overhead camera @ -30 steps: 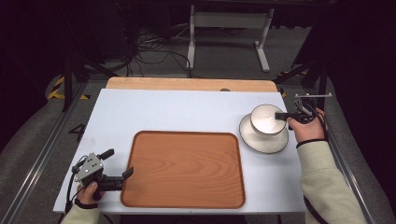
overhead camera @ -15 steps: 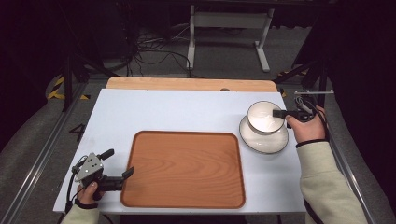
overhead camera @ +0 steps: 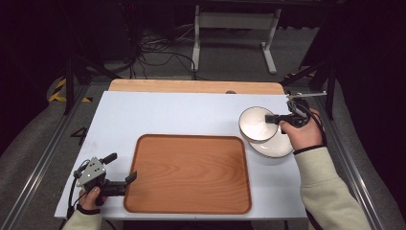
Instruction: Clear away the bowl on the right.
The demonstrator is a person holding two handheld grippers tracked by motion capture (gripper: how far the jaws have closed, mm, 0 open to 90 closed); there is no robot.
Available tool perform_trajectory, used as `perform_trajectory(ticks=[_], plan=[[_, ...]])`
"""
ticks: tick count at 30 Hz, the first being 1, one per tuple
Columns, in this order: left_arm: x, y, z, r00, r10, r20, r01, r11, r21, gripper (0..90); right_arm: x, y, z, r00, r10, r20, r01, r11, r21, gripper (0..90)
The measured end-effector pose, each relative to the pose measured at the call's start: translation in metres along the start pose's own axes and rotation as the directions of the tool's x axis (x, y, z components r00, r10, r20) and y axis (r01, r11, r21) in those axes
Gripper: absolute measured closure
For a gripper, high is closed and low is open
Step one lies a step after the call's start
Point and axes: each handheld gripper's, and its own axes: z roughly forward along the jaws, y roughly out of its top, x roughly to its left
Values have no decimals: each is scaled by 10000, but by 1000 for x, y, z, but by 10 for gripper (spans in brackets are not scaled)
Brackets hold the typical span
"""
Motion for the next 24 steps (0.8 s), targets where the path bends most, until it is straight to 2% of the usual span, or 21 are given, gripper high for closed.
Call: perform_trajectory(ticks=[10, 11, 12, 24], plan=[[0, 0, 0, 10000, 1, 6, -1, 10000, 2, 4, 33, 2, 10, 9968, -415, -677, 433, 9987, 251, 806], [0, 0, 0, 10000, 3, 24, -3, 10000, -6, 5, 41, 3, 12, 9951, -531, -830, 559, 9979, 322, 806], [0, 0, 0, 10000, -1, 12, 1, 10000, -1, 5, 41, 3, 12, 9951, -531, -830, 559, 9979, 322, 806], [0, 0, 0, 10000, 14, 21, -14, 10000, -4, 5, 83, 6, 18, 9812, -1137, -1560, 1232, 9910, 527, 806]])
